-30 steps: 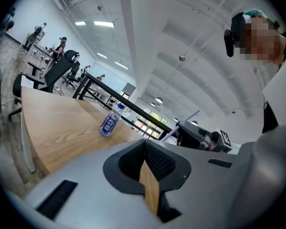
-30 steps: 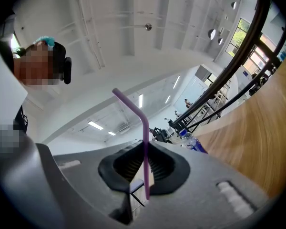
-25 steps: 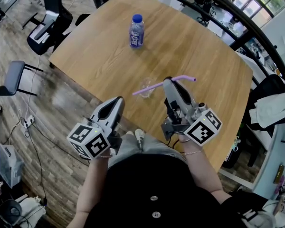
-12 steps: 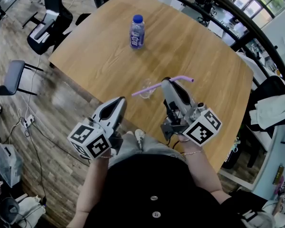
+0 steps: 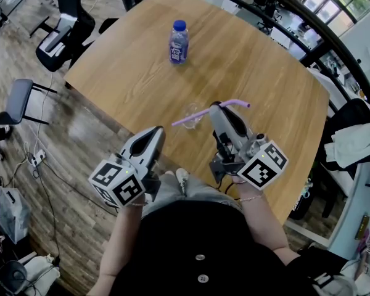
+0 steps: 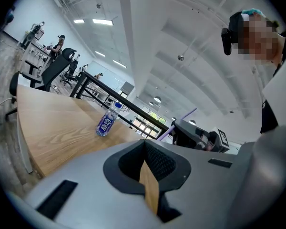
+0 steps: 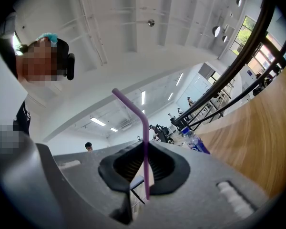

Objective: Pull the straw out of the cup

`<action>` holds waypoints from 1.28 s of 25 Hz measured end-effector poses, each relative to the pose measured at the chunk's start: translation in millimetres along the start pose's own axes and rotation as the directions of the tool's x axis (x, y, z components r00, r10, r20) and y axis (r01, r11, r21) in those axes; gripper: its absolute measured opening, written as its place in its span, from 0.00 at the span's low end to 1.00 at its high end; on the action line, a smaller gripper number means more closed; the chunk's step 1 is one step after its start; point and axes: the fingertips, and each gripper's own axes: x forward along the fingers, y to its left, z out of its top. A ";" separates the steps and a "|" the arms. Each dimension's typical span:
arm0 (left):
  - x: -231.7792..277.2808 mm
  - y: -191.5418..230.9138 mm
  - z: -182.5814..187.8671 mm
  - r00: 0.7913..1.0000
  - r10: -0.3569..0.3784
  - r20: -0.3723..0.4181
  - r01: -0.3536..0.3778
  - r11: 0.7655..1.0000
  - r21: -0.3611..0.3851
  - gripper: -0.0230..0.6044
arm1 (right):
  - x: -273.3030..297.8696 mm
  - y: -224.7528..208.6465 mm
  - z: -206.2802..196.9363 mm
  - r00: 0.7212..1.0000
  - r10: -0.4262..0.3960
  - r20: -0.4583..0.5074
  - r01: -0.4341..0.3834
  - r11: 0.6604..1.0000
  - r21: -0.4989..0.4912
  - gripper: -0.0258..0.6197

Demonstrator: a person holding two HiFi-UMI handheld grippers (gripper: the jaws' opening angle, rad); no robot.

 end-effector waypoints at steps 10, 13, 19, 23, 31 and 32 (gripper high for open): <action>-1.5 -2.1 -4.7 1.000 -0.008 -0.002 0.008 1.000 0.007 0.06 | -3.4 5.6 -0.4 1.000 0.011 -0.007 -0.011 1.000 -0.018 0.08; -1.9 -3.2 -4.5 1.000 -0.014 0.001 0.014 1.000 0.006 0.06 | -2.9 6.2 -2.3 1.000 0.025 -0.017 -0.025 1.000 -0.008 0.08; -1.4 -5.4 -3.5 1.000 -0.014 0.001 0.014 1.000 0.006 0.06 | -1.8 11.2 -1.2 0.997 0.068 -0.029 -0.069 0.998 -0.015 0.08; -2.4 -6.0 -5.6 1.000 -0.019 -0.004 0.019 1.000 0.011 0.06 | -2.6 13.8 -2.1 0.997 0.074 -0.030 -0.074 0.997 -0.007 0.08; -3.5 -4.8 -11.9 1.000 -0.005 -0.016 0.005 1.000 0.026 0.06 | -10.4 12.4 3.3 0.998 0.069 -0.005 -0.069 0.998 -0.011 0.08; -4.0 -5.2 -12.5 1.000 -0.003 -0.015 0.003 1.000 0.025 0.06 | -11.7 12.7 3.9 0.998 0.070 -0.002 -0.070 0.997 -0.012 0.08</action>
